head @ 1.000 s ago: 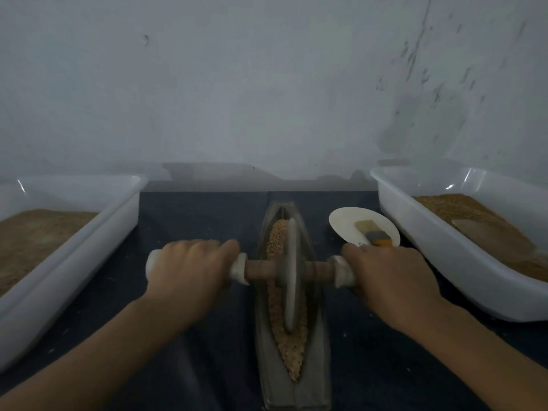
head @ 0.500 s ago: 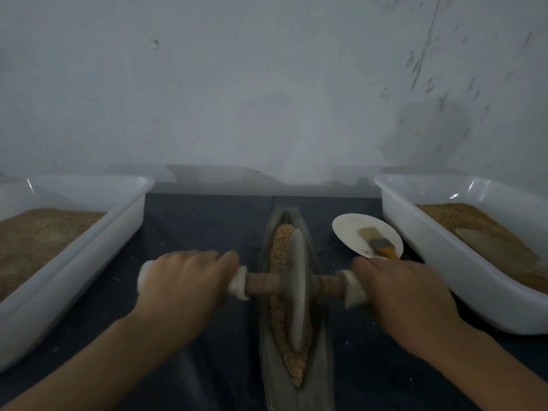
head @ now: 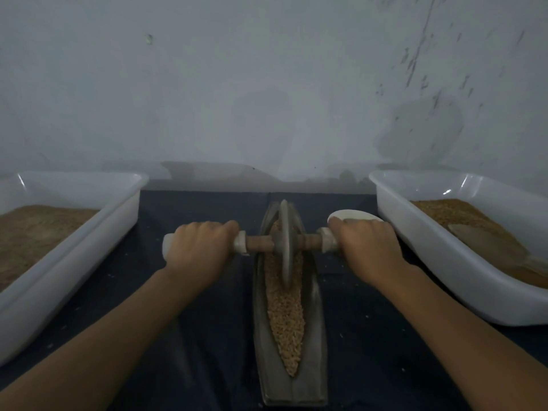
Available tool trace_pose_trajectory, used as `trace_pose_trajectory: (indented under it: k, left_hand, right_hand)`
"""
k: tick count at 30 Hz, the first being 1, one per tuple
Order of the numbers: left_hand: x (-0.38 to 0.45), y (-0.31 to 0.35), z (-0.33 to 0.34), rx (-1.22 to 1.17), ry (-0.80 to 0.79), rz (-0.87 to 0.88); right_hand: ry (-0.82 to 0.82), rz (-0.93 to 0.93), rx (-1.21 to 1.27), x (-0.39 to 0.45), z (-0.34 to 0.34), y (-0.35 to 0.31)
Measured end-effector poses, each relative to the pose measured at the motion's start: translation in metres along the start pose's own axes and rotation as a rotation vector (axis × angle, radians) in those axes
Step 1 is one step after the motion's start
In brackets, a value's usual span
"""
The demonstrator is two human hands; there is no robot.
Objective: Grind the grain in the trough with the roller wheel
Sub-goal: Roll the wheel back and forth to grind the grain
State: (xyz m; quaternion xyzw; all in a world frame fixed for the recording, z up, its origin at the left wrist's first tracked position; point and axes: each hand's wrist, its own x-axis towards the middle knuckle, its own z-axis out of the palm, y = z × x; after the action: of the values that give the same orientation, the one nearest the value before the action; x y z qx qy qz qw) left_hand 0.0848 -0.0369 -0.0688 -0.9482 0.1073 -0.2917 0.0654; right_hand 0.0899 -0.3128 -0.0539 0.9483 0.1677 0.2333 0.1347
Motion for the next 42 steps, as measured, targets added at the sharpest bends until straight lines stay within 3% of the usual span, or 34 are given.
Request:
trace_pose_trajectory:
  k: [3, 6, 12, 18, 22, 25, 29, 34, 38, 42]
  left_hand:
    - [-0.029, -0.001, -0.018, 0.003, -0.03, 0.063]
    - [-0.056, -0.003, -0.036, -0.031, 0.037, 0.179]
    - [-0.042, -0.005, -0.019, -0.005, -0.094, 0.029]
    - [0.01, -0.002, 0.003, -0.012, -0.096, -0.03]
    - [-0.002, 0.0, -0.012, 0.023, -0.117, 0.012]
    - [-0.033, -0.001, -0.034, 0.001, -0.149, 0.044]
    - [-0.067, -0.005, -0.054, -0.011, -0.006, 0.198]
    - [-0.034, -0.001, -0.031, 0.092, -0.062, 0.11]
    - [0.003, -0.005, 0.006, -0.073, -0.135, -0.062]
    - [0.002, -0.004, 0.002, -0.042, -0.125, -0.045]
  right_hand:
    - [0.049, -0.047, 0.035, -0.035, -0.014, -0.005]
    - [0.139, -0.081, 0.095, -0.066, -0.031, -0.009]
    - [0.095, -0.085, -0.011, -0.039, -0.019, -0.008]
    - [0.079, -0.021, -0.036, 0.012, 0.013, 0.004]
    - [0.041, -0.031, 0.027, -0.011, 0.001, 0.0]
    - [0.151, -0.07, 0.067, -0.055, -0.023, -0.006]
    - [0.155, -0.093, 0.142, -0.086, -0.039, -0.011]
    - [0.037, 0.0, 0.008, -0.052, -0.019, -0.012]
    - [0.045, 0.022, -0.057, -0.002, -0.002, -0.007]
    - [-0.003, 0.006, -0.012, 0.003, -0.009, -0.004]
